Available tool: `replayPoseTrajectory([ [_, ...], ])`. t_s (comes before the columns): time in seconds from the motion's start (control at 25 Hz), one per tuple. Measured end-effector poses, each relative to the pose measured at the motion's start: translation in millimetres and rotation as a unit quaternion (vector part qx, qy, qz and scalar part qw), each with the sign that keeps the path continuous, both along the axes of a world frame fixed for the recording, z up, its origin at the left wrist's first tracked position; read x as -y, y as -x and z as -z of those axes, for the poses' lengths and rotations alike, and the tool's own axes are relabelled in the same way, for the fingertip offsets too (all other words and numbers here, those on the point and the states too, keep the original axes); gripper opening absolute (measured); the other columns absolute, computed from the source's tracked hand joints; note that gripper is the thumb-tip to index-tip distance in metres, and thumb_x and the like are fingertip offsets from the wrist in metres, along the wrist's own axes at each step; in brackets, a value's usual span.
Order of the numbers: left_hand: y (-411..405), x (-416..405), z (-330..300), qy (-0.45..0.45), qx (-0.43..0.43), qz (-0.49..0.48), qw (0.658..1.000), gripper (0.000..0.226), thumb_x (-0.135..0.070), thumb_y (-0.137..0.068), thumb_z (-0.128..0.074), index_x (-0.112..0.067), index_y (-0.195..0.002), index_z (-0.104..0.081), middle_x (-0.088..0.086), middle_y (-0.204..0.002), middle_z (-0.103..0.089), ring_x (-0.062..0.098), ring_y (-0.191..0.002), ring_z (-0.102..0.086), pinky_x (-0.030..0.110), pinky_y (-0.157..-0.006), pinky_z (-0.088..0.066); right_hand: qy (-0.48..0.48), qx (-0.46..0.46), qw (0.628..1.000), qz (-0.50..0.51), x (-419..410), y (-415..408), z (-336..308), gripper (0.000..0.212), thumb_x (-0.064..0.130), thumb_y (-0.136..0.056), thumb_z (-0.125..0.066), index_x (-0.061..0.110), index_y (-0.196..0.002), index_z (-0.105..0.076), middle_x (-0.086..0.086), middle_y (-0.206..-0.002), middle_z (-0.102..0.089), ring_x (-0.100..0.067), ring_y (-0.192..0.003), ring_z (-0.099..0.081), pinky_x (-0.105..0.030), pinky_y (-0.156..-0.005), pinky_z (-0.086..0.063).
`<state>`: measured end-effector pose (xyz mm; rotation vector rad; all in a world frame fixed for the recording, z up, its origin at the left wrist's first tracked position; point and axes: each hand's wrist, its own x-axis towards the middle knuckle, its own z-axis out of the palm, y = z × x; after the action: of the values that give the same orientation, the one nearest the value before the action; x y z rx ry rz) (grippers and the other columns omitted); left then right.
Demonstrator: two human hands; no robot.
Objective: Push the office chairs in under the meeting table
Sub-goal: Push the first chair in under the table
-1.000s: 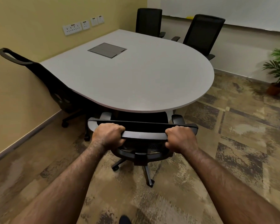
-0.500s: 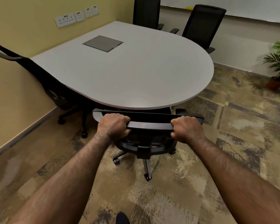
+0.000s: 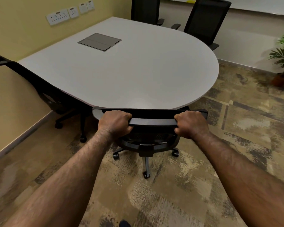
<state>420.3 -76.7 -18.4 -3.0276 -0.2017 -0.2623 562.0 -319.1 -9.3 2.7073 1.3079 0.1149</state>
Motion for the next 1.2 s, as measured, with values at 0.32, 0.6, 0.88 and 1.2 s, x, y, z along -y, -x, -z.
replayPoseTrajectory([
  [0.32,-14.9,-12.7,-1.4,0.005,-0.008,-0.004,1.0,0.023,-0.046,-0.073,-0.052,-0.025,-0.067,-0.047,-0.006,-0.058,-0.047,0.026,-0.059,-0.059,0.03,-0.051,-0.032,-0.007,-0.012,1.0,-0.002,-15.4,-21.2,-2.7,0.016,0.037,-0.071,-0.061,0.023,-0.078,-0.057,0.001,-0.068,-0.051,-0.025,-0.069,-0.056,-0.032,-0.06,-0.034],
  [0.6,-31.3,-47.7,-0.8,-0.003,-0.005,0.006,1.0,0.026,-0.045,-0.075,-0.058,-0.025,-0.066,-0.044,-0.005,-0.061,-0.055,0.027,-0.06,-0.06,0.03,-0.05,-0.032,-0.005,-0.027,1.0,-0.003,-45.8,-32.4,-0.1,0.019,0.037,-0.073,-0.059,0.026,-0.074,-0.044,0.002,-0.067,-0.045,-0.027,-0.073,-0.059,-0.033,-0.061,-0.035],
  [0.88,-49.5,-81.3,-1.4,-0.011,0.0,0.003,1.0,0.024,-0.043,-0.078,-0.059,-0.02,-0.073,-0.059,0.0,-0.067,-0.063,0.03,-0.064,-0.062,0.031,-0.051,-0.034,-0.007,-0.023,1.0,0.003,-81.0,-50.4,-0.1,0.018,0.037,-0.073,-0.059,0.026,-0.075,-0.045,-0.004,-0.078,-0.062,-0.029,-0.077,-0.06,-0.033,-0.062,-0.034],
  [1.2,-60.2,-109.5,-3.2,-0.012,0.009,0.025,1.0,0.023,-0.041,-0.077,-0.059,-0.021,-0.068,-0.053,0.002,-0.065,-0.062,0.032,-0.062,-0.061,0.03,-0.051,-0.033,-0.008,-0.023,1.0,0.019,-104.8,-55.3,-1.6,0.018,0.037,-0.073,-0.06,0.025,-0.074,-0.047,-0.006,-0.078,-0.063,-0.03,-0.075,-0.059,-0.033,-0.062,-0.033],
])
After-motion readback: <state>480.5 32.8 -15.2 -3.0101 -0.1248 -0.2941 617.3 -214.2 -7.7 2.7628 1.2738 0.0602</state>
